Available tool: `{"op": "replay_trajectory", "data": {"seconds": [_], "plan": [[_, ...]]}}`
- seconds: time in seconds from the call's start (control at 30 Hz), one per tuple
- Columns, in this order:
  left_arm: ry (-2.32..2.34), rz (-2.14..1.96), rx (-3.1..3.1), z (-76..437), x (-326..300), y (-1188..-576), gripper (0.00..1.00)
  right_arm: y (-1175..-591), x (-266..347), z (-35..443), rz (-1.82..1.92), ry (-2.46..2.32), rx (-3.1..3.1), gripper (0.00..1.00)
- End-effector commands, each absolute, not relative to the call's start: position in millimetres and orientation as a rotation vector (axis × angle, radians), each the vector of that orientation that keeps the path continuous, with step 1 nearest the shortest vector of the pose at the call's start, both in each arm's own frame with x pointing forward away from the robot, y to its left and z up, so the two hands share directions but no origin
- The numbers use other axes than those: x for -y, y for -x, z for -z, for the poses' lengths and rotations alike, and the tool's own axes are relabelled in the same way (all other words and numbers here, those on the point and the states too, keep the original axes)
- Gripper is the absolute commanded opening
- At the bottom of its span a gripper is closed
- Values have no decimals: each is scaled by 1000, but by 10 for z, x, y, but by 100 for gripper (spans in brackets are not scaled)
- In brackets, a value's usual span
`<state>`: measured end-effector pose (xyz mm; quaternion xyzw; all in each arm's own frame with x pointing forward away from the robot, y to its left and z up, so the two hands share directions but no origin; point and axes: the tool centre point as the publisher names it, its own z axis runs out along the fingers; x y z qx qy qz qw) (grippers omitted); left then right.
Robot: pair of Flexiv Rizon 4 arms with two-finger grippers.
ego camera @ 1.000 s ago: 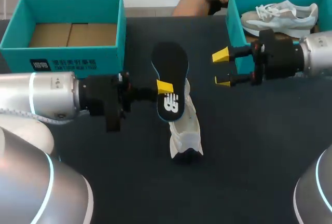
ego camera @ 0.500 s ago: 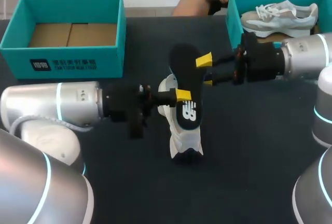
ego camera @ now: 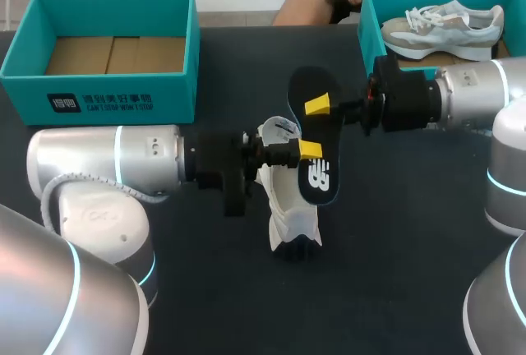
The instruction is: Take the shoe out of the shoebox, open the shoe tongue, remove and reinsert the insole, then place the shoe into the shoebox
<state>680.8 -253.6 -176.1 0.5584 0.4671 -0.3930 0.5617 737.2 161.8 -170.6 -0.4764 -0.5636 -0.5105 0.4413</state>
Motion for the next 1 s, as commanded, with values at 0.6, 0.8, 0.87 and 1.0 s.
{"op": "replay_trajectory", "data": {"seconds": [0.6,0.8,0.87,1.0], "plan": [[-1274,930,-1154,1772,2438,-6710,92,-7486,-1573,1824,1198,1145,1347,0],[-1271,944,-1198,1688,2245,-6773,100,-7518,-1485,1896,1173,1142,1325,0],[-1282,932,-1202,1694,2158,-6818,100,-7525,-1466,1915,1168,1140,1317,0],[-1296,896,-1250,1717,1984,-6933,100,-7542,-1450,1952,1162,1137,1311,0]]}}
